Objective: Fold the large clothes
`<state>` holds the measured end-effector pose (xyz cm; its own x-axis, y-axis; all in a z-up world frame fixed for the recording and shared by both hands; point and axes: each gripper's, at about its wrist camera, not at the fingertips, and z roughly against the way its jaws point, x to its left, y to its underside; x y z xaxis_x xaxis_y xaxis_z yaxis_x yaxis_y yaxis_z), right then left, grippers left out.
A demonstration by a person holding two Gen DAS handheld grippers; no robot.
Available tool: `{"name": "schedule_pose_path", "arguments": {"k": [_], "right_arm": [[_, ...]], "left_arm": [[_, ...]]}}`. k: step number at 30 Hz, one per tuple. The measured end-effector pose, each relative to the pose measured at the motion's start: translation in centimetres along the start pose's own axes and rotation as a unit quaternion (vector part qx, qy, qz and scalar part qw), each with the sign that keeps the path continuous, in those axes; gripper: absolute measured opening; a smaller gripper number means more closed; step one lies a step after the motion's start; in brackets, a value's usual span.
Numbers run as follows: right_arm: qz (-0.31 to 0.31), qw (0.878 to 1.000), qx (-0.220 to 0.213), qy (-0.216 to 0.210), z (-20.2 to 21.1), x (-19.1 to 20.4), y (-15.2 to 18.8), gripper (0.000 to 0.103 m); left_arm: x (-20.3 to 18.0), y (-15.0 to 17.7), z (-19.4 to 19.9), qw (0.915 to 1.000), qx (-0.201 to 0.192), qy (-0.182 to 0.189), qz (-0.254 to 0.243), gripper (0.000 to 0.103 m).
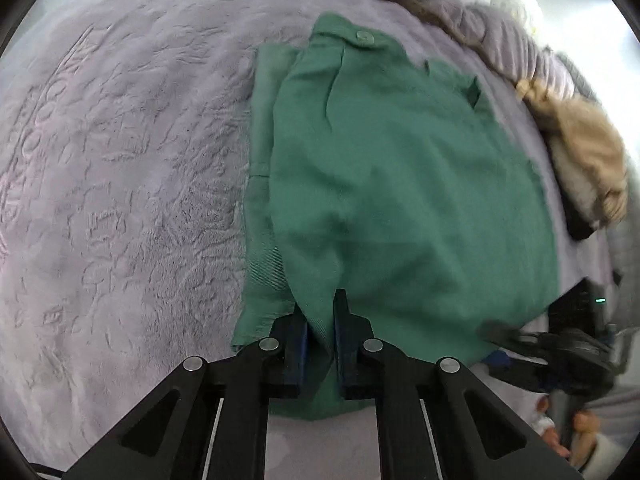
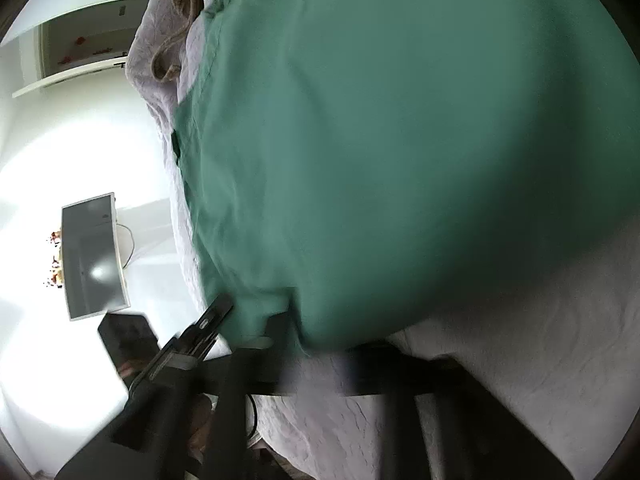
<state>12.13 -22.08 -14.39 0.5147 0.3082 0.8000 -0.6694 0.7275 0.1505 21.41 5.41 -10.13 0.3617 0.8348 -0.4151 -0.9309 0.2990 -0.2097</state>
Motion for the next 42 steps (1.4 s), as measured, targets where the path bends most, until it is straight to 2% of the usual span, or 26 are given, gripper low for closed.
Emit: {"name": "schedule_pose_path", "arguments": {"k": [2, 5, 9, 12, 14, 16, 18, 21, 22, 24, 27, 31, 32, 33, 36, 39, 42], "right_arm": [[0.041, 0.999, 0.002, 0.026, 0.4, 0.9, 0.2, 0.009], [0.029, 0.998, 0.017, 0.061, -0.6, -0.8, 1.2, 0.008], [0.005, 0.997, 0.026, 0.067, -1.6, -3.3, 1.5, 0.008], [0.036, 0.996, 0.052, 0.068, -0.8, -2.2, 1.4, 0.009], [0.069, 0.992, 0.066, 0.081, 0.7, -1.4, 1.8, 0.01], [0.096, 0.99, 0.054, 0.091, 3.4, -0.9, 1.8, 0.01], [0.106, 0.988, 0.016, 0.108, 7.0, -0.8, 0.7, 0.011], [0.091, 0.98, -0.07, 0.163, 12.9, -2.3, -1.9, 0.032], [0.084, 0.975, -0.1, 0.181, 14.8, -3.0, -2.7, 0.042], [0.068, 0.959, -0.151, 0.229, 18.4, -4.2, -4.7, 0.043], [0.071, 0.936, -0.191, 0.286, 21.2, -5.1, -7.5, 0.043], [0.099, 0.924, -0.176, 0.323, 20.2, -5.3, -10.4, 0.04], [0.101, 0.922, -0.164, 0.336, 19.7, -5.7, -10.9, 0.031], [0.098, 0.918, -0.151, 0.355, 19.0, -6.5, -11.4, 0.027], [0.093, 0.906, -0.138, 0.388, 18.0, -8.6, -11.8, 0.024], [0.097, 0.91, -0.145, 0.375, 18.5, -9.1, -11.5, 0.026], [0.088, 0.914, -0.146, 0.368, 19.4, -9.2, -11.0, 0.027]], "left_arm": [[-0.5, 0.4, 1.7, 0.9995, -0.015, 0.022, -0.016, 0.009], [-0.6, 2.0, 2.7, 0.999, -0.013, 0.021, -0.037, 0.006], [1.5, 4.8, -0.2, 0.9996, 0.024, -0.007, -0.016, 0.006], [2.5, 5.2, -0.5, 0.9997, 0.02, 0.005, 0.015, 0.007], [2.4, 5.2, 0.4, 0.9999, 0.015, 0.001, 0.009, 0.007], [1.7, 5.1, 1.6, 0.9997, 0.006, -0.021, -0.007, 0.007], [1.2, 5.0, 2.9, 0.9994, -0.003, -0.032, -0.015, 0.007], [0.3, 4.2, 3.9, 0.9981, -0.023, -0.052, -0.024, 0.007], [-0.1, 3.9, 4.1, 0.9976, -0.032, -0.056, -0.025, 0.007], [-0.5, 2.7, 4.5, 0.9968, -0.047, -0.062, -0.022, 0.007], [-1.3, 1.1, 4.1, 0.9944, -0.068, -0.079, -0.019, 0.007], [-2.8, -1.0, 2.4, 0.9931, -0.075, -0.087, -0.02, 0.007], [-3.1, -1.3, 1.7, 0.9917, -0.077, -0.099, -0.027, 0.007], [-3.4, -1.6, 1.1, 0.9904, -0.077, -0.11, -0.033, 0.007], [-3.2, -2.1, -1.6, 0.9846, -0.067, -0.156, -0.041, 0.007], [-2.3, -2.5, -3.0, 0.9831, -0.063, -0.169, -0.029, 0.007], [-1.5, -2.9, -2.6, 0.9828, -0.067, -0.171, -0.017, 0.007]]}}
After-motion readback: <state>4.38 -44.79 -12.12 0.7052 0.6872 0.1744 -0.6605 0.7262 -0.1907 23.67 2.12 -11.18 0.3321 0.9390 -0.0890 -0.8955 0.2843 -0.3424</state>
